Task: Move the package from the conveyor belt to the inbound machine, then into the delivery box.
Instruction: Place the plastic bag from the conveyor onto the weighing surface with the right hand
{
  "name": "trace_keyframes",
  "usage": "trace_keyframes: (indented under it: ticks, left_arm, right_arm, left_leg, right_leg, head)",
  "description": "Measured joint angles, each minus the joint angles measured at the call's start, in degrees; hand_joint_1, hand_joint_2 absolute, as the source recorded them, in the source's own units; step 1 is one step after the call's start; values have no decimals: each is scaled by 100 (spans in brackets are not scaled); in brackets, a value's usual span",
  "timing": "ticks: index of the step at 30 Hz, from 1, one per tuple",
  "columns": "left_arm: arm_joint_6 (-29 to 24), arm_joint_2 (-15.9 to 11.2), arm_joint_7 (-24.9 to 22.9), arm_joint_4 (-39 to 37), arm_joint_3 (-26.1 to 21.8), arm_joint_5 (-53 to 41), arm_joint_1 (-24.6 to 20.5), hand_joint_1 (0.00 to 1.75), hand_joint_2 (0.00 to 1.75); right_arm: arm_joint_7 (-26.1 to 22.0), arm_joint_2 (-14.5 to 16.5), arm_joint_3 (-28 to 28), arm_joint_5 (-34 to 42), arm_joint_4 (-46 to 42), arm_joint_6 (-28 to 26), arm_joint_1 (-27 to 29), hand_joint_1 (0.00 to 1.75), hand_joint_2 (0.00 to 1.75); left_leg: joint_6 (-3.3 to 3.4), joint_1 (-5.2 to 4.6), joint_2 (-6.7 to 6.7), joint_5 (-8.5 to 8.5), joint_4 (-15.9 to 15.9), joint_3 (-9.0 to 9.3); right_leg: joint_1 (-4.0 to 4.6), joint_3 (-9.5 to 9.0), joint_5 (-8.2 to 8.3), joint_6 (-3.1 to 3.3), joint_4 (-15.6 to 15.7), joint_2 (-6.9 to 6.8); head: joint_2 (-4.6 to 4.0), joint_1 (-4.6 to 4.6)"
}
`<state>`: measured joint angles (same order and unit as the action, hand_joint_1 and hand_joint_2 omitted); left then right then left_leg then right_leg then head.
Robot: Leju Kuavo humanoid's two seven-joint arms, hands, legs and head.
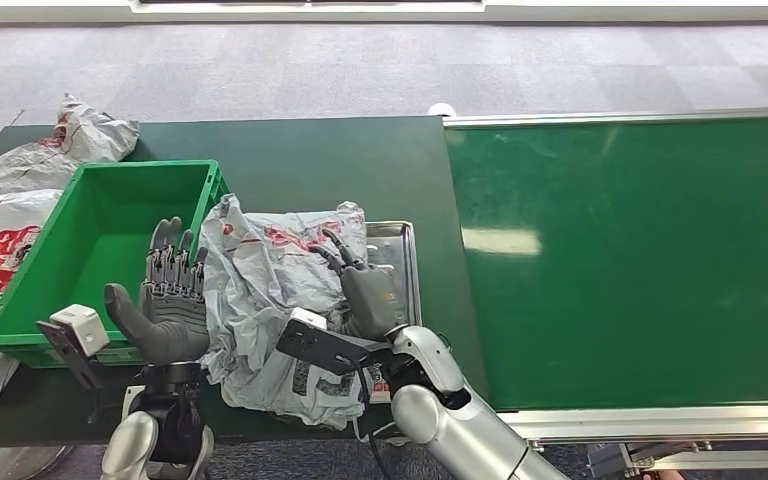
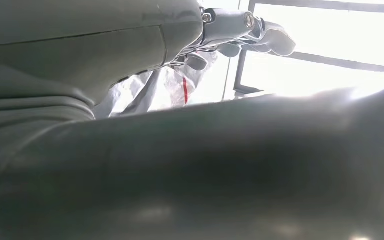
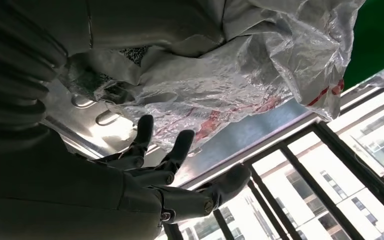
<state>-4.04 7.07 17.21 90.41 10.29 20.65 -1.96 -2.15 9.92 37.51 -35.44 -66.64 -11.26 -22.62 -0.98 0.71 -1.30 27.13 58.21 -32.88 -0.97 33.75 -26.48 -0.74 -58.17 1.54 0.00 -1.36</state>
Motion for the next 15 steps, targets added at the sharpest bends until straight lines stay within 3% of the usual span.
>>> trace_keyframes:
  ticks: [15]
  left_arm:
    - [2, 22, -25, 17, 18, -10, 1, 0, 0]
  right_arm:
    - [25, -156, -233, -51, -427, 110, 280, 0, 0]
  left_leg:
    - [0, 0, 2, -1, 0, -1]
  right_leg:
    - [0, 1, 0, 1, 0, -1]
  head:
    - [0, 1]
